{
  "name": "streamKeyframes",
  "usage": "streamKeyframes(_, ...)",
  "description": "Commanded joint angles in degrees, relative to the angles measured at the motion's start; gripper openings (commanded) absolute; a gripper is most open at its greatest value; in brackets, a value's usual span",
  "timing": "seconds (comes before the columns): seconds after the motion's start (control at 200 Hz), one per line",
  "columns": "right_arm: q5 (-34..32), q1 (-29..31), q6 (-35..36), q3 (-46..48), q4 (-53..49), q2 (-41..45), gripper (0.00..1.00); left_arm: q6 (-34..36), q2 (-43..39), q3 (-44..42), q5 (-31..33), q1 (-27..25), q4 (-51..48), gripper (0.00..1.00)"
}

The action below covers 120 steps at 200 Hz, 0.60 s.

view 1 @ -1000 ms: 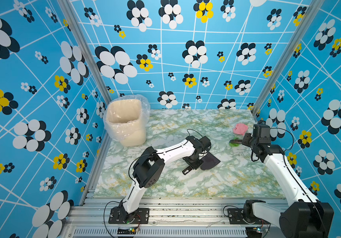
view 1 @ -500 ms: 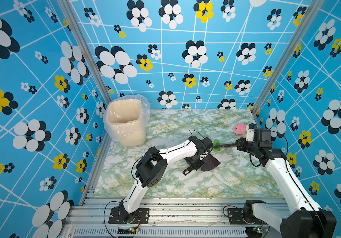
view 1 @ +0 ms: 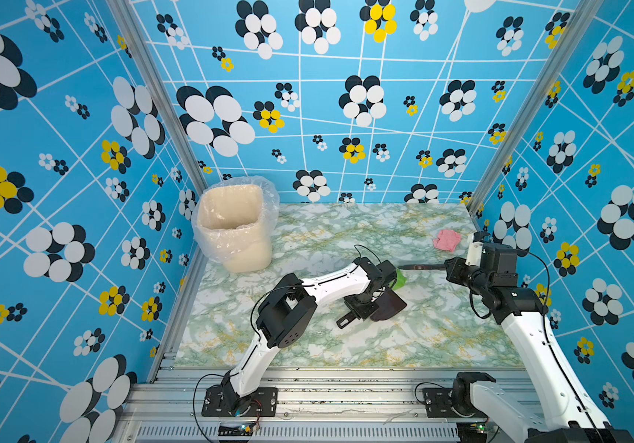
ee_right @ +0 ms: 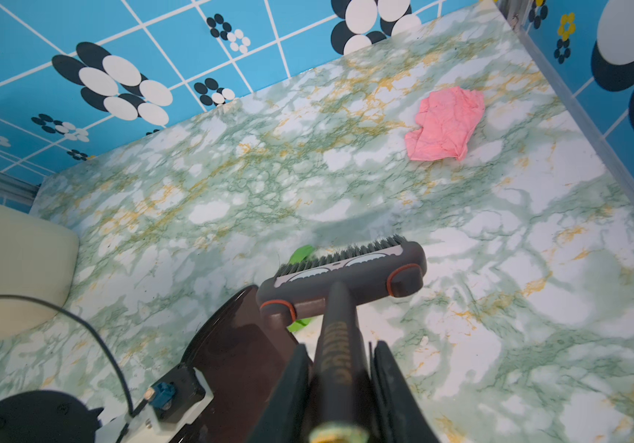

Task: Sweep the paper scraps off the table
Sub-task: 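Sweep the green scrap with the right brush toward the dustpan edge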

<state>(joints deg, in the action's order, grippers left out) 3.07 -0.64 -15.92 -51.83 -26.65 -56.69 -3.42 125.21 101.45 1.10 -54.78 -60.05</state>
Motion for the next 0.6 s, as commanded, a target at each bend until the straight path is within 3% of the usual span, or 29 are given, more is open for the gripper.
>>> streamKeyframes(0.0,-3.77,-0.23,-1.24,-1.94,6.45,-3.34,0.00,-0.80,0.88,0.74,0.75,-0.28,-2.91,0.00)
streamKeyframes(0.3,1.86,-0.15,-2.32,-4.24,11.94,-11.67,0.00,-0.70,0.87,1.13,0.85,-0.41,-3.64,0.00)
streamKeyframes(0.595,4.43,0.15,-1.02,-0.89,10.59,-11.44,0.00,-0.73,0.55,1.08,1.27,-0.52,-4.26,0.00)
